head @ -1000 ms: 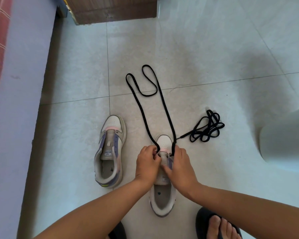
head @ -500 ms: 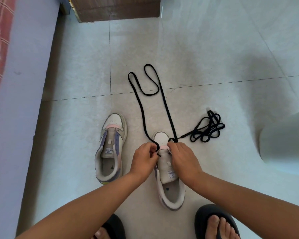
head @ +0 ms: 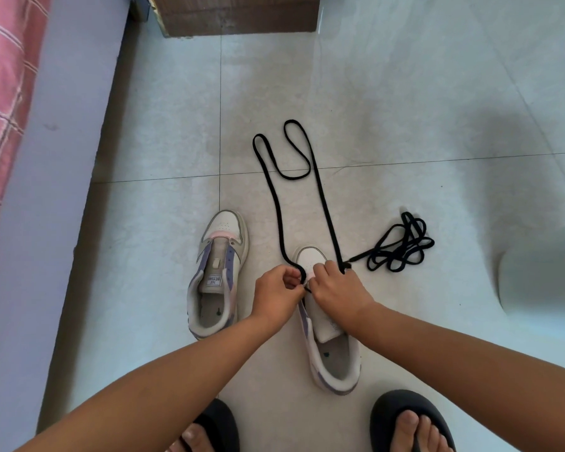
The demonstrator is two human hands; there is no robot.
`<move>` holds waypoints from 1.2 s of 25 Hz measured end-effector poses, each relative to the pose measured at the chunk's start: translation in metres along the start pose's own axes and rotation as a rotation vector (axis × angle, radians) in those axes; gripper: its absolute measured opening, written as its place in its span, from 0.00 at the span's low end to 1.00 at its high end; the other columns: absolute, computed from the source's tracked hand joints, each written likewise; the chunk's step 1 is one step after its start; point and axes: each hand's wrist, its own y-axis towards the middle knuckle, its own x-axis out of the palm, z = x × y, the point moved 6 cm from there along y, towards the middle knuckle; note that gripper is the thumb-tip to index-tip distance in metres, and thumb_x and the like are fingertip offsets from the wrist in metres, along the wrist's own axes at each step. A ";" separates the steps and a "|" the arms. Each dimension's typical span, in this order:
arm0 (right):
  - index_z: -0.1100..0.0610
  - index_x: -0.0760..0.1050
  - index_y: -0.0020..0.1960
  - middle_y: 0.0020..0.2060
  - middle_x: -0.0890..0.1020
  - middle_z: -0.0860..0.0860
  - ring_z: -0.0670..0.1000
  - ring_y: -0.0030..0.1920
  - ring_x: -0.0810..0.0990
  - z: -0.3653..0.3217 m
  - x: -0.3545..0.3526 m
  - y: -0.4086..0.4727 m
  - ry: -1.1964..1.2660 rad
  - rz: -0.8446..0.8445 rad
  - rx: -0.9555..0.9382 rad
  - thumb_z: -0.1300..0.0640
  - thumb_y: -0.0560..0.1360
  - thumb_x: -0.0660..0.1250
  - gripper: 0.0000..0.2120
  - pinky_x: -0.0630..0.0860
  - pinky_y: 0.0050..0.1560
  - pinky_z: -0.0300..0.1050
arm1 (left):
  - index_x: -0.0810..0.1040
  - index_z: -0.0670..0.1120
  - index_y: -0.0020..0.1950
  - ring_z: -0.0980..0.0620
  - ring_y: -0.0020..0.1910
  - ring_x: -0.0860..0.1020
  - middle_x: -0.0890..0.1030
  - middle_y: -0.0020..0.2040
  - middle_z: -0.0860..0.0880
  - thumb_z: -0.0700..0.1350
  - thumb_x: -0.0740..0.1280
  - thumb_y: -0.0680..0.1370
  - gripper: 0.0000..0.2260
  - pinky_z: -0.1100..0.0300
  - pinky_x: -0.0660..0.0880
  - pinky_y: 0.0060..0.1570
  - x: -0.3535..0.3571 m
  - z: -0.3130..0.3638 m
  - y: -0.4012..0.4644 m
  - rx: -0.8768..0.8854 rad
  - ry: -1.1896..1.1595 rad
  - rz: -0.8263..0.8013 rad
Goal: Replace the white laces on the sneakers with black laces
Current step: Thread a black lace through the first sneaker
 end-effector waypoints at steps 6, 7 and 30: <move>0.58 0.74 0.41 0.34 0.77 0.53 0.53 0.32 0.76 0.007 0.000 -0.010 0.076 0.295 -0.130 0.64 0.61 0.71 0.10 0.70 0.29 0.45 | 0.76 0.46 0.46 0.52 0.41 0.76 0.77 0.39 0.51 0.35 0.70 0.71 0.09 0.55 0.78 0.49 0.011 -0.005 -0.007 -0.182 -0.212 0.060; 0.58 0.74 0.40 0.34 0.77 0.53 0.54 0.32 0.76 0.009 0.002 -0.009 0.087 0.264 -0.121 0.64 0.57 0.75 0.15 0.70 0.28 0.45 | 0.76 0.46 0.47 0.52 0.41 0.76 0.77 0.39 0.51 0.35 0.70 0.72 0.09 0.55 0.78 0.50 0.012 -0.005 -0.008 -0.184 -0.217 0.067; 0.60 0.78 0.43 0.34 0.79 0.54 0.55 0.32 0.76 0.025 0.017 0.000 0.308 0.426 -0.178 0.61 0.73 0.58 0.10 0.72 0.31 0.46 | 0.76 0.45 0.51 0.54 0.40 0.76 0.76 0.40 0.53 0.36 0.71 0.71 0.11 0.53 0.78 0.52 0.015 0.000 0.002 -0.200 -0.243 0.070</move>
